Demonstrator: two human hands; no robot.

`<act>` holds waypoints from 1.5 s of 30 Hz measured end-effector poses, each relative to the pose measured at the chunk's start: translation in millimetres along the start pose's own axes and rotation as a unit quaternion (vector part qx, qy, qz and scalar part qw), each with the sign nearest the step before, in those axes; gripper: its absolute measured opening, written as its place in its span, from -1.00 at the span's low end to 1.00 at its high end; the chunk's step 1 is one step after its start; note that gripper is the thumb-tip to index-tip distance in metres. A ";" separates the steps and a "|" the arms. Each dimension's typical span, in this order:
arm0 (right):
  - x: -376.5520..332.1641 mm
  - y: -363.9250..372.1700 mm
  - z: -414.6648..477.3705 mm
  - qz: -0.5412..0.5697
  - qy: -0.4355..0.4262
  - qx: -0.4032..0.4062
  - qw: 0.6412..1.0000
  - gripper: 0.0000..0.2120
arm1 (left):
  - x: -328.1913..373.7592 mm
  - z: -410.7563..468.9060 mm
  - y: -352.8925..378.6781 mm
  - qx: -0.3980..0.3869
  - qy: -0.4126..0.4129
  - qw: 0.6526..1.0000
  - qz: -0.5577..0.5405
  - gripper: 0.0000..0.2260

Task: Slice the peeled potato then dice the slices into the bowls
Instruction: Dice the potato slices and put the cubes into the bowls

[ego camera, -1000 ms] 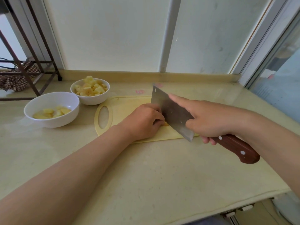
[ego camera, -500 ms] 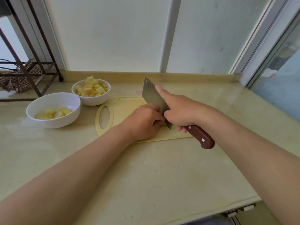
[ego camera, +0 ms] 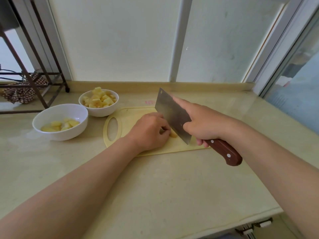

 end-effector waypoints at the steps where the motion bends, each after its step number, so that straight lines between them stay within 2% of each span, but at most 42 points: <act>1: -0.7 0.1 -1.6 -0.002 -0.003 0.000 1.000 -0.10 | -0.1 0.1 -0.3 0.001 -0.001 1.000 0.000 -0.84; 17: -0.2 3.0 -16.9 -0.039 0.001 -0.025 0.999 -0.13 | 8.0 -1.5 -3.1 0.013 0.019 1.000 0.015 -0.92; 27: -28.6 9.3 14.9 -0.043 -0.008 0.002 0.999 -0.10 | 3.1 -0.8 -2.0 0.014 0.017 1.000 0.015 -0.91; 30: -22.1 -1.2 12.8 0.002 -0.007 0.023 1.000 -0.12 | 1.4 -1.4 -0.8 0.007 0.007 1.000 0.003 -0.85; 34: 6.9 -23.3 3.0 0.078 0.006 0.069 0.994 -0.16 | 0.5 -1.4 -4.5 0.025 -0.001 1.000 0.008 -0.90; 38: 57.5 -34.1 -9.1 0.191 0.039 0.106 0.975 -0.19 | -3.5 -0.6 -3.4 0.025 -0.012 1.000 -0.007 -0.90; 41: 95.6 -22.8 -13.3 0.263 0.069 0.103 0.957 -0.20 | -5.3 0.6 -3.0 0.021 -0.034 0.999 -0.014 -0.88; 45: 118.9 -4.9 -13.4 0.327 0.081 0.099 0.936 -0.22 | -8.9 0.7 2.3 -0.018 -0.071 0.997 0.007 -0.74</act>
Point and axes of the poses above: each hand's wrist, its own z-axis towards the middle knuckle, its own y-axis out of the palm, x = y × z, the point moved 10 cm from there along z, towards the middle knuckle, and after that the axes turned 10 degrees about -z, right-handed, at the moved point
